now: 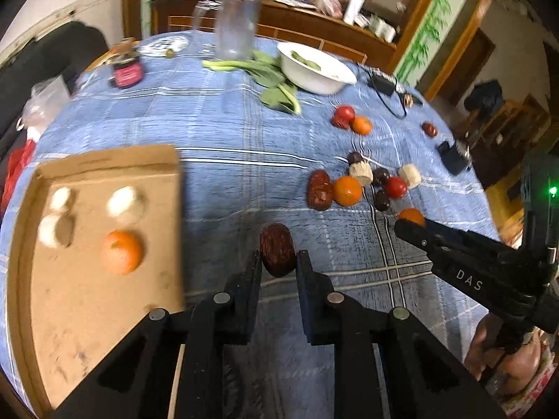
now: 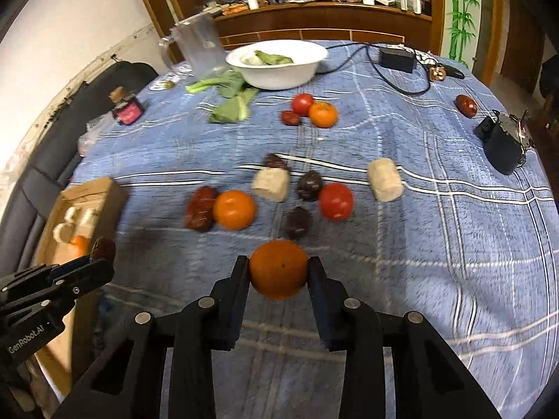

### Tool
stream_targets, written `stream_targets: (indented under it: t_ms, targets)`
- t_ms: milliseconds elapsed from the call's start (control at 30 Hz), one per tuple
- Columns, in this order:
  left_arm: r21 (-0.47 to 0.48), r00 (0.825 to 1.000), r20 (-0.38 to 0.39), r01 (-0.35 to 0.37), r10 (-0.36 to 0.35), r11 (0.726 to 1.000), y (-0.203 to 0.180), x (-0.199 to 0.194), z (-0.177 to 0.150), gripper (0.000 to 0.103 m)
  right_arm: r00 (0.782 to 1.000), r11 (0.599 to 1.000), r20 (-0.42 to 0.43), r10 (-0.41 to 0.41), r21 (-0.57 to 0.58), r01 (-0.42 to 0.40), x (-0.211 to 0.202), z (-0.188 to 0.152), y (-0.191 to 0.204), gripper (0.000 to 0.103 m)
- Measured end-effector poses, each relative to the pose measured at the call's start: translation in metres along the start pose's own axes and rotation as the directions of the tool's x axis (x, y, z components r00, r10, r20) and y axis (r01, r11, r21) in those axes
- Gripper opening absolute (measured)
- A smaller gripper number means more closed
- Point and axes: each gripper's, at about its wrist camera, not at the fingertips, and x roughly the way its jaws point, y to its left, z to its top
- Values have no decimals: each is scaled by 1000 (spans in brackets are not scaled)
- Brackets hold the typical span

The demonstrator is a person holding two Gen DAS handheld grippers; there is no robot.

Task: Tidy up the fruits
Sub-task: 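Grasp a second orange with the right gripper while the left holds the date, then lower the orange and date into the tray and open both grippers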

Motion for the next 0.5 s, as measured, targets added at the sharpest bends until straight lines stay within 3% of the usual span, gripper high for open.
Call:
stream_targets:
  t_ms: [300, 500]
  targets:
    - [-171, 996, 24, -85, 90, 982, 106, -54, -25, 19, 989, 986, -2, 149, -81, -149, -15, 6, 95, 36]
    - [-250, 989, -29, -146, 143, 957, 173, -60, -43, 19, 959, 947, -96, 266, -157, -278, 5, -6, 178, 37]
